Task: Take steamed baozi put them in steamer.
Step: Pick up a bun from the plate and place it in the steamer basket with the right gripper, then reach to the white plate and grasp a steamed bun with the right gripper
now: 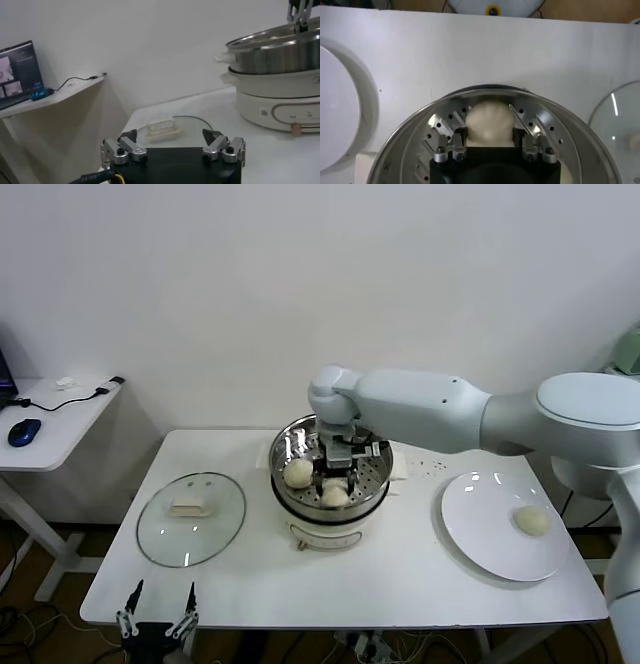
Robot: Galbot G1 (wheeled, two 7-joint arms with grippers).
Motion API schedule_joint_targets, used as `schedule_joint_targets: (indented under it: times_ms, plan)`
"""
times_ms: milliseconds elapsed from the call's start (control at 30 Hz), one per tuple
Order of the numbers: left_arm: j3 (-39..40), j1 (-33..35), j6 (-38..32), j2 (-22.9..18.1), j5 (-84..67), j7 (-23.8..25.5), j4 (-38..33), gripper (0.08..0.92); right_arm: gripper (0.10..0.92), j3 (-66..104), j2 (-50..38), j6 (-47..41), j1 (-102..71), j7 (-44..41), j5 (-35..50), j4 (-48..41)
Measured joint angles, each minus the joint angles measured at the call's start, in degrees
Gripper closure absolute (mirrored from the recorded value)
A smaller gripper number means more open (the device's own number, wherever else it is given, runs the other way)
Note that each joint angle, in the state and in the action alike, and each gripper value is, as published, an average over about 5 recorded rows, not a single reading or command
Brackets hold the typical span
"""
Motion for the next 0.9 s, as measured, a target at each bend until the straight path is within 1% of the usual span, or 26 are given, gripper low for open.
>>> schedule_joint_targets:
  times_ms: [67,233,333,533,700,800,900]
  plan:
    - [0.0,0.1,0.0,0.1,0.0,0.0,0.1,0.177,0.389,0.0,0.2,0.2,-0.3,0.1,0.0,-0.2]
    - [0.1,0.1,-0.1,0.1,0.1,0.0,0.2,0.177,0.259,0.2,0.4,0.7,-0.7,0.3,-0.3,-0.5]
    - [0.1,0.2,-0.1,0.1,0.2,0.0,0.2,0.177,0.213,0.7,0.3,1.2,-0.7,0.3,-0.8,-0.8]
    - [0.2,0.4,-0.3,0.0,0.2,0.0,0.0,0.177,0.203,2.0,-0.3,2.2,0.1,0.3,-1.5,-1.7]
    - [0.2,0.6,-0.3,0.1,0.1,0.0,-0.2,0.177,0.203,2.7,-1.4,1.6,2.1,0.7,-0.5,-3.5]
    - [0.3,0.8,-0.3,0.2,0.1,0.0,-0.5,0.177,0.203,2.0,-3.0,-0.4,4.1,1.9,1.5,-4.5]
    - [0.5,0.9,-0.4,0.3,0.0,0.0,-0.9,0.177,0.203,0.0,-5.4,-4.8,6.7,3.4,5.2,-4.9]
